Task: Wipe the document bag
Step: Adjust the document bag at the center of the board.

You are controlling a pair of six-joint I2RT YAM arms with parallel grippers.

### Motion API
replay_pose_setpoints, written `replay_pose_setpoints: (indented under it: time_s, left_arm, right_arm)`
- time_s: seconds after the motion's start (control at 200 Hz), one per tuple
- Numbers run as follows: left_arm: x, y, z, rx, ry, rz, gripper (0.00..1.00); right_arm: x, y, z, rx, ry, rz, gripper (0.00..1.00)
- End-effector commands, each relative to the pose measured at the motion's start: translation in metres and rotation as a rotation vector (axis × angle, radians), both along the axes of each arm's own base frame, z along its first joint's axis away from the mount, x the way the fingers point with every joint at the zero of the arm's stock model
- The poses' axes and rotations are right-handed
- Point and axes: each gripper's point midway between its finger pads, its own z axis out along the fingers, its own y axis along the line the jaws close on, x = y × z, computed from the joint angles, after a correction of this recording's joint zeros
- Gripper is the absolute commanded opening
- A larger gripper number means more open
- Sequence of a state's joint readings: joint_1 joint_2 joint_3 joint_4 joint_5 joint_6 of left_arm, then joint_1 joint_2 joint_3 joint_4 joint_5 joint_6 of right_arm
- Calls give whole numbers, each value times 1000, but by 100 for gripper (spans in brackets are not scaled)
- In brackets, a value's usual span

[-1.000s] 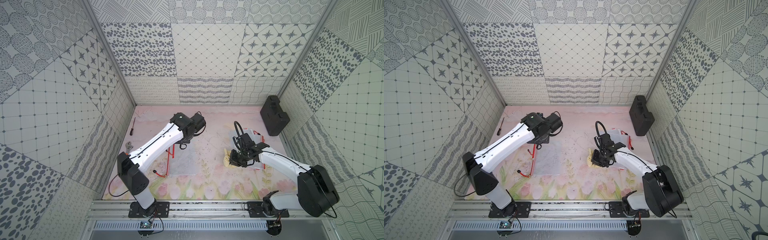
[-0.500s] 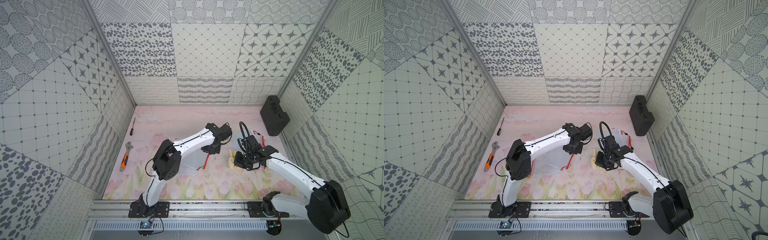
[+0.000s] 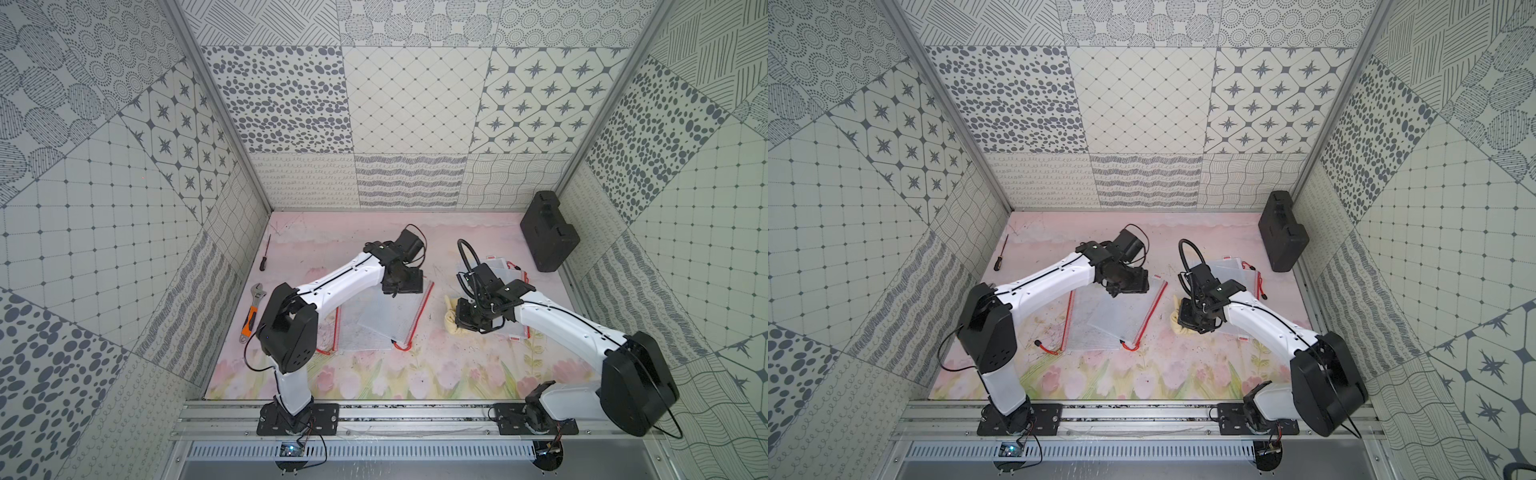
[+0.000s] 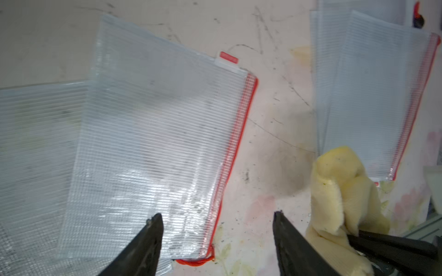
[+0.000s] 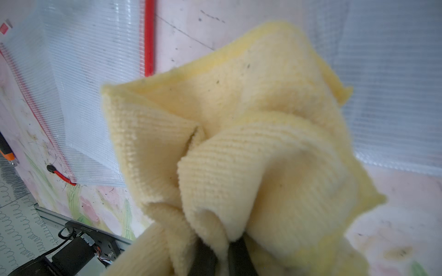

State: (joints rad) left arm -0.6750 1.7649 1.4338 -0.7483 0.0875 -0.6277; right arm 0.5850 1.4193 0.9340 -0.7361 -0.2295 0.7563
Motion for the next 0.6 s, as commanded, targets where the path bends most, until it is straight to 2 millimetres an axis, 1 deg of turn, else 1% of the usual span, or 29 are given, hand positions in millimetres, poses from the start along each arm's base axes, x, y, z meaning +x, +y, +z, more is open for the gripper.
replay_pose_setpoints:
  time_s: [0.0, 0.035, 0.075, 0.17, 0.235, 0.29, 0.305, 0.38, 0.51, 0.59]
  left_arm:
    - [12, 56, -13, -149, -16, 16, 71]
    - [13, 68, -19, -163, -14, 31, 71]
    - [13, 76, -25, -186, -11, 36, 71]
    - [13, 87, -40, -204, 7, 20, 70]
    - [11, 90, -51, -195, 19, -15, 69]
    - [12, 96, -60, -167, 26, -23, 68]
    - [17, 96, -60, -172, 4, -27, 68]
    - [22, 99, -67, -191, 3, -29, 68]
    - [23, 87, -70, -291, 15, -90, 66]
    - [22, 80, -74, -328, 33, -130, 65]
  right_arm:
    - [26, 46, 9, 84, -53, 46, 0]
    - [30, 59, 6, 102, -47, 65, 0]
    - [34, 71, 3, 116, -36, 83, 0]
    - [44, 91, -6, 125, -18, 111, 0]
    - [48, 101, -12, 134, 2, 129, 0]
    - [51, 105, -16, 132, 10, 135, 0]
    - [52, 106, -17, 131, 13, 137, 0]
    - [53, 108, -22, 127, 24, 143, 0]
    - [49, 105, -33, 112, 51, 148, 0]
    - [45, 103, -43, 99, 73, 147, 0]
